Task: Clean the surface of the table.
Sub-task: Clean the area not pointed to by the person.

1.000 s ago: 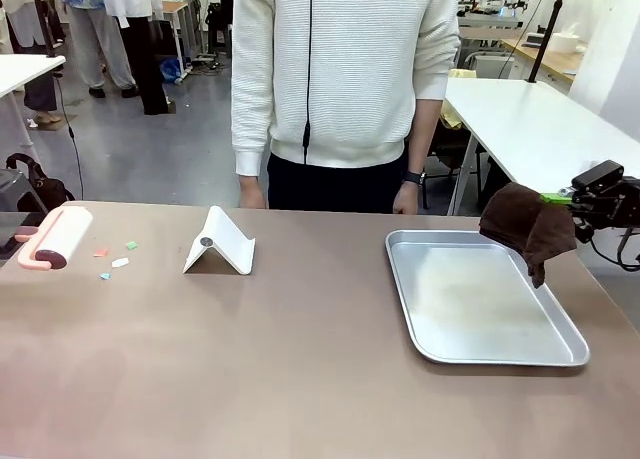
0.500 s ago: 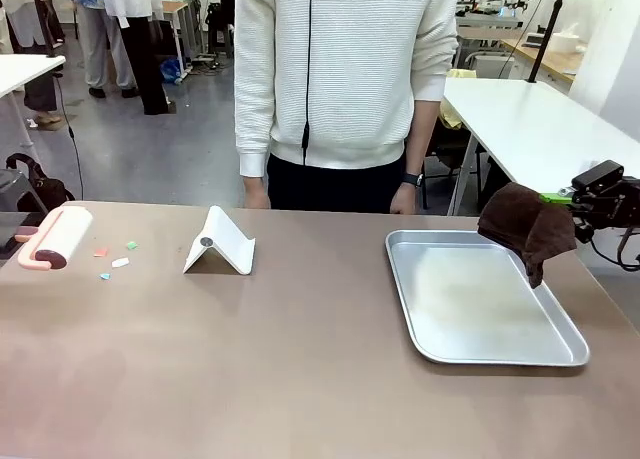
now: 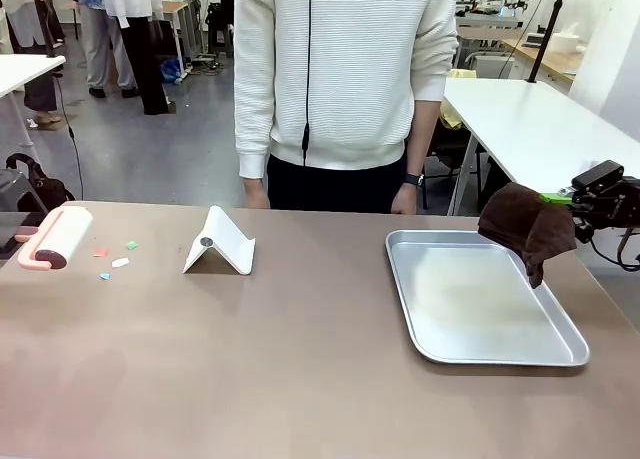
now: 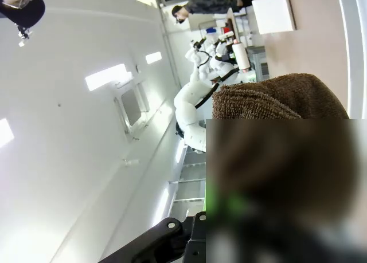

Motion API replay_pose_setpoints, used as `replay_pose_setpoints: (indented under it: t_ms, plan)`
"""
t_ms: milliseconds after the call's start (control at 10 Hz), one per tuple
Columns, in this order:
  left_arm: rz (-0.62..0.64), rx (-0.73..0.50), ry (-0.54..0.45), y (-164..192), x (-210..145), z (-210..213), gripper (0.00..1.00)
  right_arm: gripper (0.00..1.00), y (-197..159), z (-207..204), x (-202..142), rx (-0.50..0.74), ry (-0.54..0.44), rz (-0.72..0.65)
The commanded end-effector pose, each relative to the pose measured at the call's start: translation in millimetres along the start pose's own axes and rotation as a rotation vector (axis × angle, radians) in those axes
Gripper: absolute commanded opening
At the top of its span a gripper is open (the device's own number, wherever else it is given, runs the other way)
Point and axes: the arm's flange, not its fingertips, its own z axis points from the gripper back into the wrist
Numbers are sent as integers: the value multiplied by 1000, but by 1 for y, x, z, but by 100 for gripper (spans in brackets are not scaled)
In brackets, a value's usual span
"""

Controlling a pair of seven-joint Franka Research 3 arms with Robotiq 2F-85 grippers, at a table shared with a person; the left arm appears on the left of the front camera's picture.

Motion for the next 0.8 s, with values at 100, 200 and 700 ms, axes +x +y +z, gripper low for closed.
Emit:
replay_pose_setpoints:
  t_ms: [100, 200, 700]
  plan:
    - [-17, 0, 2, -4, -6, -4, 0, 9, 8, -1, -3, 2, 1, -17]
    - [-17, 0, 2, -4, -6, -4, 0, 9, 8, -1, -3, 2, 1, -17]
    - [-10, 130, -188, -6, -3, 9, 22, 9, 8, -1, -3, 2, 1, -17]
